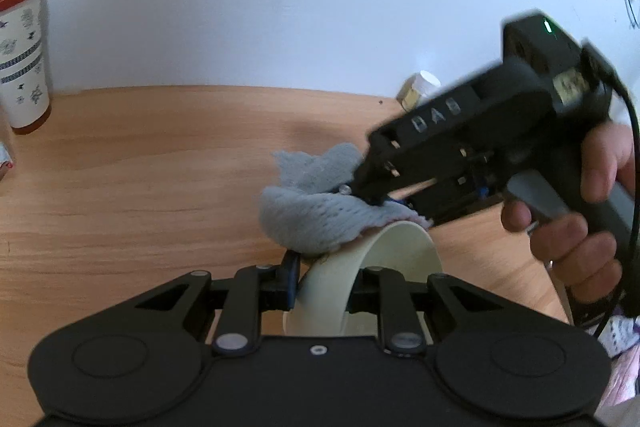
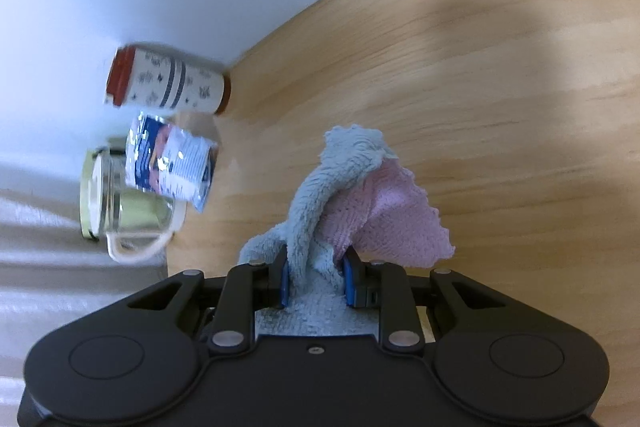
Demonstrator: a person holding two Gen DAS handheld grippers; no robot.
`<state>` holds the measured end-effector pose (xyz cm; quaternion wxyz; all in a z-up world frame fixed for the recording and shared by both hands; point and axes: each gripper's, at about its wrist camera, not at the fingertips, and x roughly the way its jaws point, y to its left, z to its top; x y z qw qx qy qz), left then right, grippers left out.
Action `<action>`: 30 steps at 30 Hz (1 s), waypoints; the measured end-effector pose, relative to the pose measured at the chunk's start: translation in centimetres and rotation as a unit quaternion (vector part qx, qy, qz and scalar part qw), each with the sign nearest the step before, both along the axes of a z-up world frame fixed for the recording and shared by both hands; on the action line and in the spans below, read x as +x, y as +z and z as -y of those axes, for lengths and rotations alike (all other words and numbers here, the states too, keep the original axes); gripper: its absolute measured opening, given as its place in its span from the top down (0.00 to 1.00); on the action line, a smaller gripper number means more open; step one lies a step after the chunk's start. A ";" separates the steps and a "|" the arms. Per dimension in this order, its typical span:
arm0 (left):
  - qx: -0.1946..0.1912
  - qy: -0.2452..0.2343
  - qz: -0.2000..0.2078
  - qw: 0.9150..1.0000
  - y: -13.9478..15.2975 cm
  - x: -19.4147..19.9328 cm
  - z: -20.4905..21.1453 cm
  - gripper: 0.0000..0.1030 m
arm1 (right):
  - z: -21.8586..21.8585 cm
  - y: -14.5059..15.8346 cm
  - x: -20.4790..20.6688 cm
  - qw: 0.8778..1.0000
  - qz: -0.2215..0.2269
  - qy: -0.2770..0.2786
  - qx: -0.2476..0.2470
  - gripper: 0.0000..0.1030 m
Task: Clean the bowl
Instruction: 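Hold the bowl with the left tool while the right tool wipes its outer rim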
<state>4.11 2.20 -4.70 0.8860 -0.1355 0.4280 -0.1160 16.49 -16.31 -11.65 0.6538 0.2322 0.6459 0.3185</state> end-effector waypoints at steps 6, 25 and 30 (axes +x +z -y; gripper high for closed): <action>-0.012 -0.002 -0.006 1.000 -0.8 0.6 0.0 0.81 | 2.5 -2.2 -0.3 0.999 -0.030 -0.043 0.007 0.73; -0.061 0.066 -0.037 0.995 -4.5 0.4 -2.4 0.81 | 7.2 -4.4 -3.0 0.992 -0.045 -0.115 -0.023 0.73; -0.065 0.079 -0.048 0.994 -5.2 0.4 -3.3 0.81 | 6.4 -3.9 -2.6 0.994 -0.031 -0.102 -0.030 0.74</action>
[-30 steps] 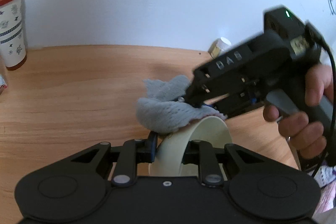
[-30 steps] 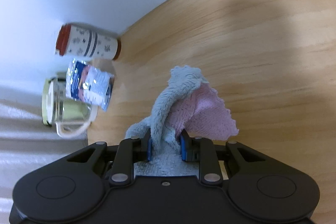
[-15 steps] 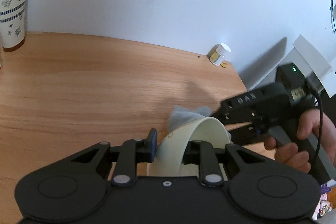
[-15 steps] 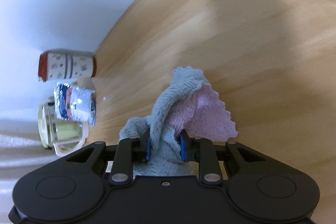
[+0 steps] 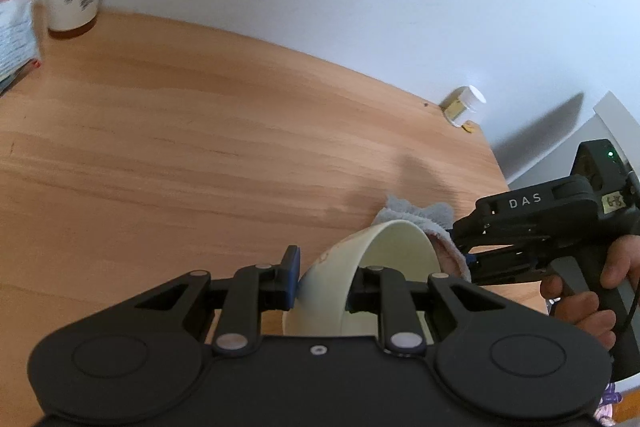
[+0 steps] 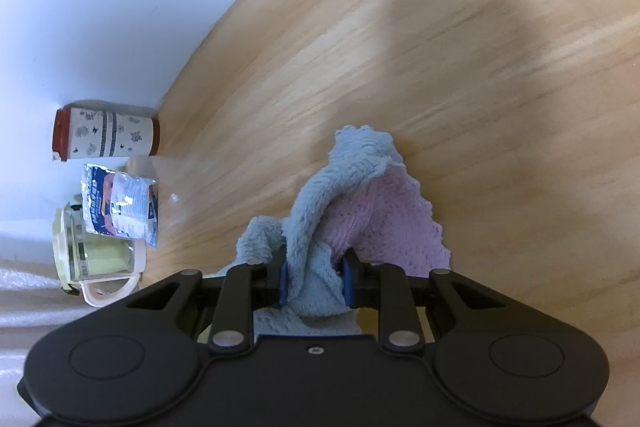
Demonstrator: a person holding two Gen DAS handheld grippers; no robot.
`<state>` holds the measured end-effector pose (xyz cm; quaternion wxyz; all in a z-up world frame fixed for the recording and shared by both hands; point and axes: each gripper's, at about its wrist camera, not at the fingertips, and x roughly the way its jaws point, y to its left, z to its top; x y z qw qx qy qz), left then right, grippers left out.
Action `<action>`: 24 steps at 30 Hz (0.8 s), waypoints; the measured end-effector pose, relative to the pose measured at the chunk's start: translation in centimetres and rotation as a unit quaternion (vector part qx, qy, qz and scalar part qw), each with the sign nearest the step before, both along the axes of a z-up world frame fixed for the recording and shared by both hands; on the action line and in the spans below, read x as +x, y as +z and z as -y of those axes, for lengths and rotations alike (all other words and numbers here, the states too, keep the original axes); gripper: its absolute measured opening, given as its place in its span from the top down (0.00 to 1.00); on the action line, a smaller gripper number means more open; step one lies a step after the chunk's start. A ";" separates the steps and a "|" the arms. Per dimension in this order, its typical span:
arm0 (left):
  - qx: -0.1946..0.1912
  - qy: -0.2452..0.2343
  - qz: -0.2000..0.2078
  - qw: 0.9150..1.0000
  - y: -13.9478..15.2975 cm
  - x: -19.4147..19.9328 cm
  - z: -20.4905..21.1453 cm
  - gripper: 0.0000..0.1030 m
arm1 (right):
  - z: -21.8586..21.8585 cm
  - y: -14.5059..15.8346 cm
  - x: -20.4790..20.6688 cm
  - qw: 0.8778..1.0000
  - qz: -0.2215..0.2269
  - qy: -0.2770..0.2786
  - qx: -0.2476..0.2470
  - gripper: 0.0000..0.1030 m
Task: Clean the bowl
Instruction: 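Hold the bowl with the left tool while the right tool wipes its outer rim, then lift the cloth off the bowl rim with the right tool and reposition it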
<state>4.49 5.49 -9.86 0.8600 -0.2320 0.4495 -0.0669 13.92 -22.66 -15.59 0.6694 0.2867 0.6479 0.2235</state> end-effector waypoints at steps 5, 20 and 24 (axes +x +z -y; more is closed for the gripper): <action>-0.013 0.010 -0.005 1.000 -0.3 -0.3 -1.0 0.82 | -1.1 0.6 0.3 1.000 0.016 0.019 -0.005 0.74; -0.009 -0.019 -0.057 0.998 -1.1 -0.9 -2.9 0.88 | -2.2 2.2 0.5 0.999 0.039 0.022 0.000 0.74; 0.000 -0.057 -0.094 0.994 -1.4 -0.2 -3.1 0.87 | -1.8 2.5 0.4 0.999 0.041 0.008 0.004 0.74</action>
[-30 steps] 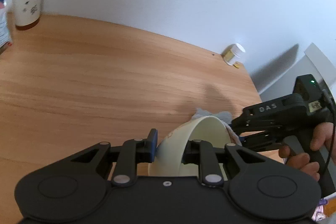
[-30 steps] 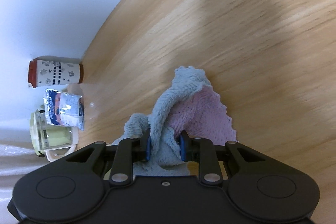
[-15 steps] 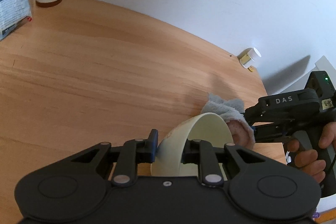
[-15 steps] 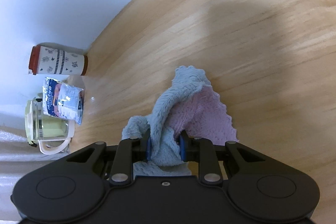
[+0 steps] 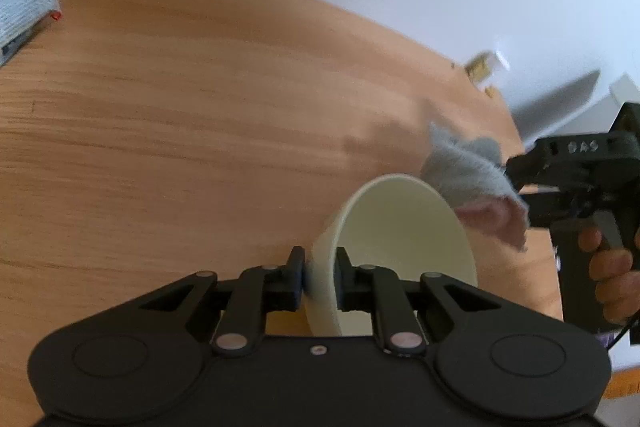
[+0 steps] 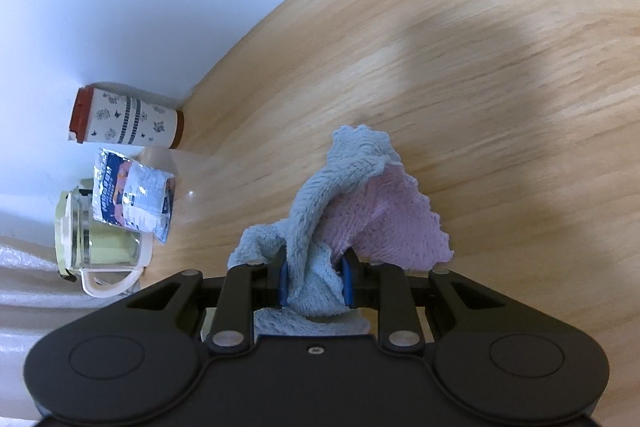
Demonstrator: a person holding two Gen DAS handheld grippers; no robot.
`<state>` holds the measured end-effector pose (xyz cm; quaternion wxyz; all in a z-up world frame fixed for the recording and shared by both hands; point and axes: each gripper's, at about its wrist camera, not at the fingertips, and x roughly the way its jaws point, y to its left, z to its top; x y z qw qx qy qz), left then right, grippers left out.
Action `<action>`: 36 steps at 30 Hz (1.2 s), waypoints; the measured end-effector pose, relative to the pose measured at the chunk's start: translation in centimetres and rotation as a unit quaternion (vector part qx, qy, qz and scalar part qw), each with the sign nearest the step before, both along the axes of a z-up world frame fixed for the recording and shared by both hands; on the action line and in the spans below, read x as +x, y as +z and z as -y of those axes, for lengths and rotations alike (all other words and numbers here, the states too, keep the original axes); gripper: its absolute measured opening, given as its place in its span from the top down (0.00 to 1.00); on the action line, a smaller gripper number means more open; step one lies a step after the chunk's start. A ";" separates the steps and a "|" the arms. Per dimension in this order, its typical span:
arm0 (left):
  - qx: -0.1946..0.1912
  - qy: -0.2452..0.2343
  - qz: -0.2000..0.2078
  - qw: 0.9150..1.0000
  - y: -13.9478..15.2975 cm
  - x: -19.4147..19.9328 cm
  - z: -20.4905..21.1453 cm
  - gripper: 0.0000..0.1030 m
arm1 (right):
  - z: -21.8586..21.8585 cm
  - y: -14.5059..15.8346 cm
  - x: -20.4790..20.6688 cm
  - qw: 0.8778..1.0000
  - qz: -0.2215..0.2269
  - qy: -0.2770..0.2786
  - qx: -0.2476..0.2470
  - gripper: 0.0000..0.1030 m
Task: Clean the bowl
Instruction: 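Lift the cloth off the bowl rim with the right tool and reposition it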
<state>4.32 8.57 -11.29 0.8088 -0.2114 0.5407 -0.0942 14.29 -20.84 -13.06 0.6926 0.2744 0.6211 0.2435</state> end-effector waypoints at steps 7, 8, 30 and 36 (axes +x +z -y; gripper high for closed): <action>-0.008 -0.059 -0.018 0.998 0.2 1.9 -0.8 0.83 | 0.2 -0.7 -0.1 1.000 -0.005 -0.026 0.011 0.74; -0.006 -0.065 -0.019 0.998 0.3 2.2 -0.8 0.80 | 0.0 -0.9 -0.2 0.999 -0.007 -0.028 0.015 0.74; 0.071 -0.283 0.027 0.956 0.9 6.5 4.0 0.86 | 1.4 -3.1 -1.4 0.992 -0.045 -0.107 0.054 0.74; 0.051 -0.237 0.051 0.969 1.4 5.1 3.6 0.92 | 1.7 -3.2 -0.9 0.991 -0.052 -0.109 0.050 0.74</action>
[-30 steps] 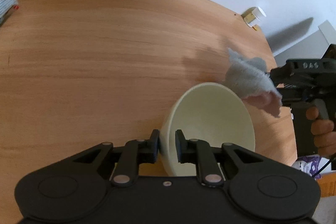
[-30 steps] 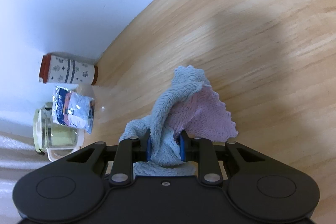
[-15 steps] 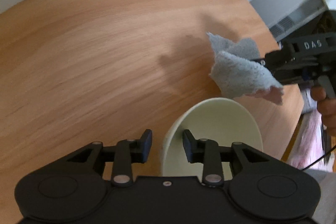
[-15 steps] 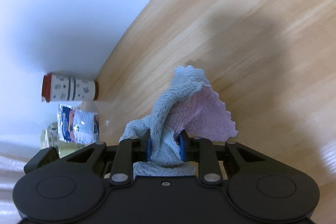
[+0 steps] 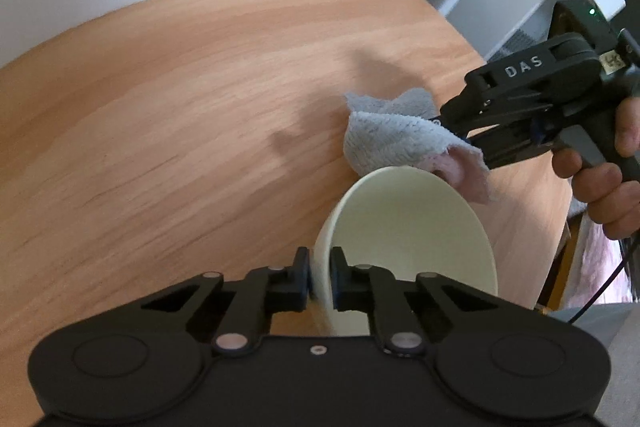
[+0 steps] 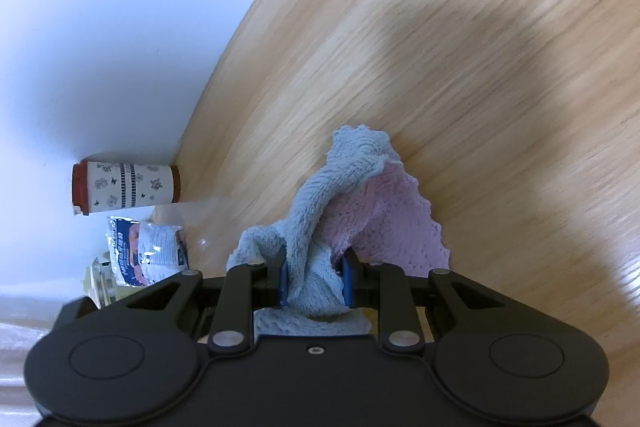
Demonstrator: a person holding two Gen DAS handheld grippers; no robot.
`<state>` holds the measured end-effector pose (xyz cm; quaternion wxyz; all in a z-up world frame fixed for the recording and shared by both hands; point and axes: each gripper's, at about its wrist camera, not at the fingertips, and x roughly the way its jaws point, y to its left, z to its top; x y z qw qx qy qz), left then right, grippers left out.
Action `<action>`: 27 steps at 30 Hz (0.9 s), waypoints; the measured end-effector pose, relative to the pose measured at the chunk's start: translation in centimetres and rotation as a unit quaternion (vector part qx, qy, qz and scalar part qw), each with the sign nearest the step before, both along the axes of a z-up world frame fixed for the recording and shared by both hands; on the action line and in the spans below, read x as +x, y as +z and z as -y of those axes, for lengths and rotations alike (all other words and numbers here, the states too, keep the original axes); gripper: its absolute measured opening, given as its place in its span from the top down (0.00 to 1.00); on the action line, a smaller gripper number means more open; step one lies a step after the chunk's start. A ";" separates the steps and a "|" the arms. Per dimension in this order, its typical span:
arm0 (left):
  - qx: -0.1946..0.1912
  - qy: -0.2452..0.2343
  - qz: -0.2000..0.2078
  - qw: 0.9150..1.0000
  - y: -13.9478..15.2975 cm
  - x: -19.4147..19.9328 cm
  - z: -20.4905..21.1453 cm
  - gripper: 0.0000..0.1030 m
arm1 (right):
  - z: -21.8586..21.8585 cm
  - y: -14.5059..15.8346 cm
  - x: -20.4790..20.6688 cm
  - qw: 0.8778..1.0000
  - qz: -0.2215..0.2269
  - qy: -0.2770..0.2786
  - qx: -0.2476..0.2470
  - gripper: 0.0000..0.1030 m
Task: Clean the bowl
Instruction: 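Lift the cloth off the bowl rim with the right tool and reposition it, then hold the bowl with the left tool while the right tool wipes its outer rim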
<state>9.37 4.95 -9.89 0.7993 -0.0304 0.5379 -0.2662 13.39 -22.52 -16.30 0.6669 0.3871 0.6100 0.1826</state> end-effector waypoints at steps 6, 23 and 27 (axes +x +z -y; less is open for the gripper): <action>-0.006 0.083 0.037 0.996 0.8 -2.2 0.5 0.90 | -0.2 0.2 1.5 0.999 -0.002 0.034 0.006 0.74; -0.107 0.305 0.046 0.945 3.4 -5.4 -1.1 0.84 | -3.8 2.4 2.7 0.989 0.045 0.143 0.008 0.74; -0.101 0.296 0.043 0.949 3.2 -5.4 0.0 0.83 | -0.6 0.5 0.4 0.996 0.022 0.077 0.025 0.74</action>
